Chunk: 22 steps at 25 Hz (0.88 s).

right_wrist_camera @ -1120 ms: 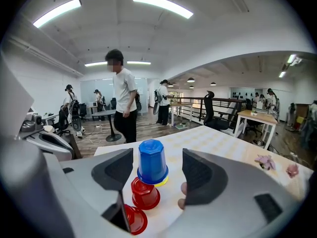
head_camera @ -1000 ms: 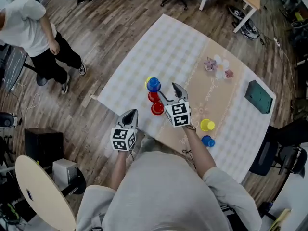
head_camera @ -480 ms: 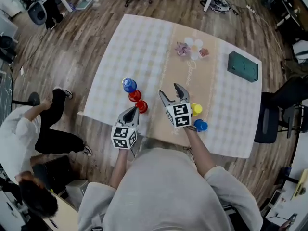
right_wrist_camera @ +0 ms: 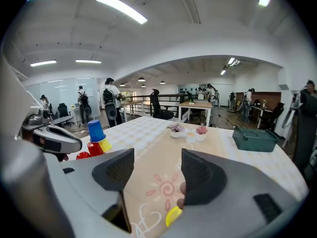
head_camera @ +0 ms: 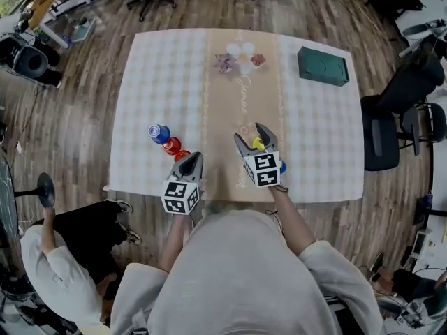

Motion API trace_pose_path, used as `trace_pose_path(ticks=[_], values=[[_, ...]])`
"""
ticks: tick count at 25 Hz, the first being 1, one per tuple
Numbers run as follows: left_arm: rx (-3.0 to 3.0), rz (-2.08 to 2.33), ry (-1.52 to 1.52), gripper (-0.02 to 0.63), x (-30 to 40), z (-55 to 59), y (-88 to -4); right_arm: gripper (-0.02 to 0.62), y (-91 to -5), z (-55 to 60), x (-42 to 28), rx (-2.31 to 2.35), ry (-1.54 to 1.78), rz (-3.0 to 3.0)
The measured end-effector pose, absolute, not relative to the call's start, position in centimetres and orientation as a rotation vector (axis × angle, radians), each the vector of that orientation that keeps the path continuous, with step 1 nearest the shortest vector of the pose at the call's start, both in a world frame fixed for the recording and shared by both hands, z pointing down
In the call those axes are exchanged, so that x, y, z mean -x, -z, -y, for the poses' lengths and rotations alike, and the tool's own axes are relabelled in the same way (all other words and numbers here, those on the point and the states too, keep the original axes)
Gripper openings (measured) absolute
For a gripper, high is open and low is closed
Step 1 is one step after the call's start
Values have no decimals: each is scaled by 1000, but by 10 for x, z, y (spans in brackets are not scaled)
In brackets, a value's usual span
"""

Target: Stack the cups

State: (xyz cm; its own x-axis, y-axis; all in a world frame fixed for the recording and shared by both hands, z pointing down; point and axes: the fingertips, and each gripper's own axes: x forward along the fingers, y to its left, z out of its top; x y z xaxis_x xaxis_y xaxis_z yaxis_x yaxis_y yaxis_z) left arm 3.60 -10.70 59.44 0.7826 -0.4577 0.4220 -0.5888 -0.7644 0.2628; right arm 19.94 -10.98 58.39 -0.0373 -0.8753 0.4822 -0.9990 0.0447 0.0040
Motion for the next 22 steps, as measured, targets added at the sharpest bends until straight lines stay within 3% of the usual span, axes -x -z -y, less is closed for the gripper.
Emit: trace_pose_path(ticks=[22], values=[[-2722,355,-573,14,-145,73,-602,298,-609,-14,-279,-2155,-628,1632]])
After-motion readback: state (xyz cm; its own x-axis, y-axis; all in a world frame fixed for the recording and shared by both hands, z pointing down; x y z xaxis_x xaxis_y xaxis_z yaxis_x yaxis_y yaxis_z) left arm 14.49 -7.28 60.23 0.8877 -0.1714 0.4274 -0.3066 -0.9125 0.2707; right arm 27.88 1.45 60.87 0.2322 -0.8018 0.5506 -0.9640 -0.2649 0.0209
